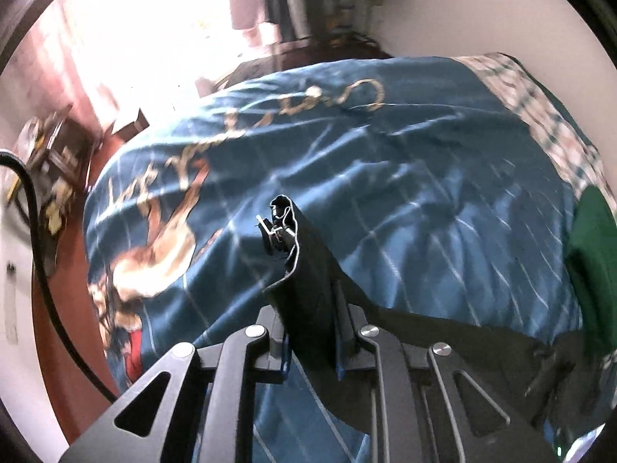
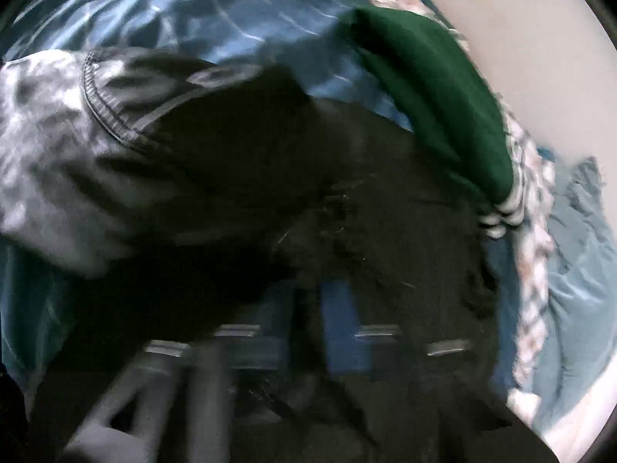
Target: Fold large clothes
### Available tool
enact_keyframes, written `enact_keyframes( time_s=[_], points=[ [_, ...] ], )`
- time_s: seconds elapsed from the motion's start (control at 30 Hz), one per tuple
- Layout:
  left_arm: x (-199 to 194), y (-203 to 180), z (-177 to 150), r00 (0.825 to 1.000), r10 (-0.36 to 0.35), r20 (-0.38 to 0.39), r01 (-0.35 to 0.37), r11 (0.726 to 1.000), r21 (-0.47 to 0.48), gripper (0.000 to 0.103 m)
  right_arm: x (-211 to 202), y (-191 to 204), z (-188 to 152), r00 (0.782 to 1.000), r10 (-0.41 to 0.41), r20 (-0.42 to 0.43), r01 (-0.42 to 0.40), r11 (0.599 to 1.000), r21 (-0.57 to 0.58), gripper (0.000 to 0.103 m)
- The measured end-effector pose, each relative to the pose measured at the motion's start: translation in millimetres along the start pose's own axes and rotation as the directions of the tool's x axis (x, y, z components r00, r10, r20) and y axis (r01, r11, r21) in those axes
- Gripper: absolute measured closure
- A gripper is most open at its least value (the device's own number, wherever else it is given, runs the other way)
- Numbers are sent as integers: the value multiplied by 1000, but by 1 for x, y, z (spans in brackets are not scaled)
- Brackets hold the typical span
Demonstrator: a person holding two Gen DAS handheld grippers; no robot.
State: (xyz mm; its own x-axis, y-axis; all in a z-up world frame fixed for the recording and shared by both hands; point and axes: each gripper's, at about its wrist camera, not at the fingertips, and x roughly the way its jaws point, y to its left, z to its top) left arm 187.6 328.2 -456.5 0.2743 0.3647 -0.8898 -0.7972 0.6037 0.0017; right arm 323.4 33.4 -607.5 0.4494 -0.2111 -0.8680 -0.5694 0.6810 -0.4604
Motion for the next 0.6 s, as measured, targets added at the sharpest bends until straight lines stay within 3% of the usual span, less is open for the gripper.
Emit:
enact_keyframes(
  time_s=[0.1,0.2,0.27,0.33,0.37,0.4,0.47,0.6],
  points=[
    [-3,-5,2,1000,0,19,-1,999,37,90,-8,7,0,999,-12,45,13,1000,-6,94],
    [-5,-10,5,1000,-5,22,3,998,58,91,-8,4,-4,1000,10,27,-11,1000,10,94],
    [-8,-15,9,999,-7,34,4,997,77,91,-10,-8,1,997,75,34,-78,992,104,91],
    [-19,-23,15,998,-15,63,8,995,104,91,-17,-35,-4,979,200,37,-203,947,248,70],
    [-26,-28,17,996,-16,83,5,992,124,92,-22,-48,-8,975,218,42,-220,925,311,43],
    [-31,-34,19,995,-18,100,4,990,141,92,-28,-62,-14,974,222,49,-224,901,371,26],
    [-49,-50,21,988,-31,152,0,980,198,92,-40,-84,-27,975,217,52,-215,852,476,24],
    [-89,-102,10,960,-67,270,-38,929,367,93,-27,-125,-52,976,209,-53,-125,749,650,18]
  ],
)
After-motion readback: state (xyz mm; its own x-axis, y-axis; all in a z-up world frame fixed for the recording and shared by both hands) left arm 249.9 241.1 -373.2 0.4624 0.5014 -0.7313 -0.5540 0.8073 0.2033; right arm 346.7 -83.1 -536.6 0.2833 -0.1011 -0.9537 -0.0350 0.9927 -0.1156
